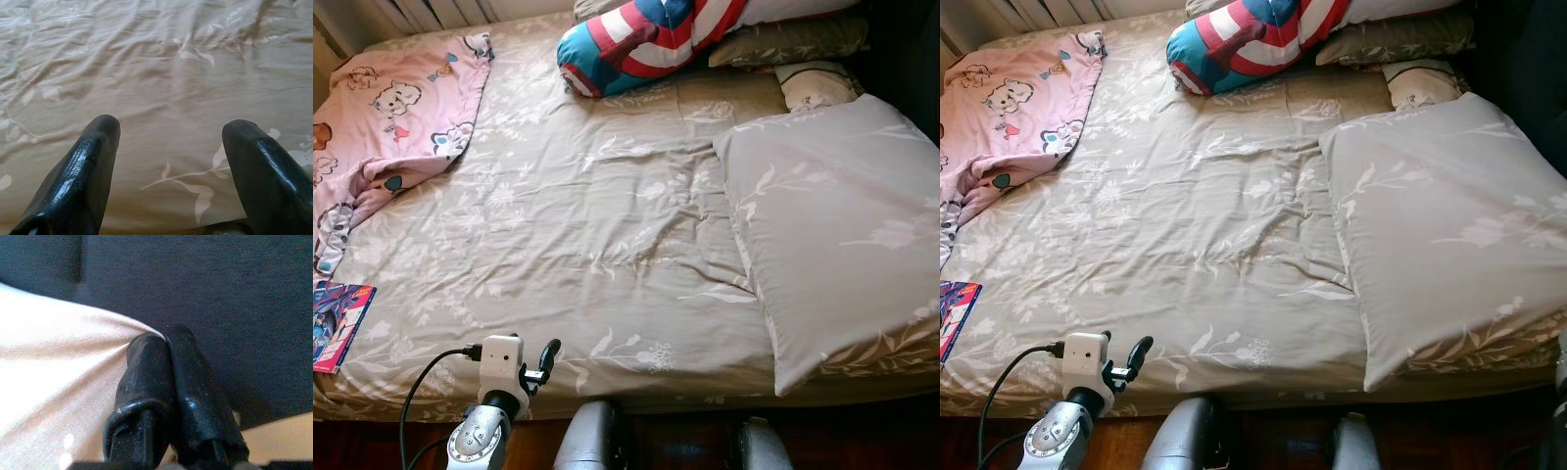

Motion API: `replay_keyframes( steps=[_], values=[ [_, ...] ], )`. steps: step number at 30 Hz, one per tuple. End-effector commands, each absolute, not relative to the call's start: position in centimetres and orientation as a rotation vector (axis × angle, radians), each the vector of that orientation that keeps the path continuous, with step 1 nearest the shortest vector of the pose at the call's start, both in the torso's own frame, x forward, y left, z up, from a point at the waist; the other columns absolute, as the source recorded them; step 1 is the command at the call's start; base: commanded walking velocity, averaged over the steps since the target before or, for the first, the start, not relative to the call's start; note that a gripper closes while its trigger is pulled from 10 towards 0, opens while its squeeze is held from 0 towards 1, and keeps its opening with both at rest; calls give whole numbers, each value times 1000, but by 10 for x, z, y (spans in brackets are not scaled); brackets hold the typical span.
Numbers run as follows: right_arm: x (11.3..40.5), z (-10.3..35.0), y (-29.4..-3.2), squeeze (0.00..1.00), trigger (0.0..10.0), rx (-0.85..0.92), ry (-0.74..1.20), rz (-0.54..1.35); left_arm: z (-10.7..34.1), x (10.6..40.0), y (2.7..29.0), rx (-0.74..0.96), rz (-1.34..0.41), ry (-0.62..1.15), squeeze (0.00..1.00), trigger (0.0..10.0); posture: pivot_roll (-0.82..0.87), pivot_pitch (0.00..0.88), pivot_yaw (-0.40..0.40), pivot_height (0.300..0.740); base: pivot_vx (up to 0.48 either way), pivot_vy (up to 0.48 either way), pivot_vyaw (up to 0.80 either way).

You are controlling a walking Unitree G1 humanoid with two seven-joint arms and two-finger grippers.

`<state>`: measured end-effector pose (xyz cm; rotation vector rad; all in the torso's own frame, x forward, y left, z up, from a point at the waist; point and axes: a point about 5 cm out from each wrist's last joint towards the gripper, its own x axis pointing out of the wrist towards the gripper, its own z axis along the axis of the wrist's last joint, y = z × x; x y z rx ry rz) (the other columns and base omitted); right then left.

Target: Clean up the room

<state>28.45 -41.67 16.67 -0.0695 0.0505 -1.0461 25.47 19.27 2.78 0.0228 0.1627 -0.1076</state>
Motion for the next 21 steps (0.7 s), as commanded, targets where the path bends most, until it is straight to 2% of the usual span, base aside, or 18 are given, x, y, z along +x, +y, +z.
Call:
replay_keyframes(
  steps=[1, 3, 4, 5, 10, 11, 12, 17, 18, 20, 21],
  values=[
    [294, 166, -404, 0, 10000, -119, 2, -947, 17, 247, 200, 32, -98, 220, 0, 10000, -38, 219, 134, 657, 0, 0, 0],
    [299, 157, -393, 0, 10000, -120, 21, -879, 14, 247, 201, 31, -97, 229, 0, 10000, -39, 217, 132, 657, 0, 0, 0],
    [301, 150, -388, 318, 10000, -104, 34, -850, 13, 247, 202, 30, -97, 233, 0, 10000, -36, 216, 131, 657, 0, 0, 0],
    [301, 146, -385, 1000, 10000, -86, 39, -841, 12, 247, 202, 29, -96, 236, 0, 10000, -36, 216, 131, 657, 0, 0, 0],
    [306, 138, -370, 1000, 10000, -54, 19, -776, 7, 246, 204, 24, -93, 254, 0, 10000, -33, 213, 128, 657, 0, 0, 0],
    [308, 139, -367, 961, 10000, -54, -7, -748, 5, 246, 204, 23, -93, 259, 0, 10000, -39, 211, 125, 657, 0, 0, 0],
    [314, 141, -356, 0, 10000, -70, -43, -680, 3, 246, 203, 19, -93, 266, 0, 10000, -42, 211, 123, 657, 0, 0, 0],
    [324, 130, -328, 0, 10000, -39, -49, -510, -2, 247, 200, 8, -99, 282, 0, 10000, -50, 203, 111, 657, 0, 0, 0],
    [325, 116, -307, 0, 10000, -23, -23, -408, -5, 248, 198, 1, -100, 295, 0, 10000, -47, 199, 106, 657, 0, 0, 0],
    [325, 110, -301, 0, 10000, -21, -13, -379, -6, 248, 198, 0, -100, 299, 0, 10000, -47, 199, 106, 657, 0, 0, 0],
    [321, 92, -284, 0, 10000, -5, 43, -324, -10, 247, 198, -7, -97, 317, 0, 10000, -48, 193, 100, 657, 0, 0, 0]
  ],
)
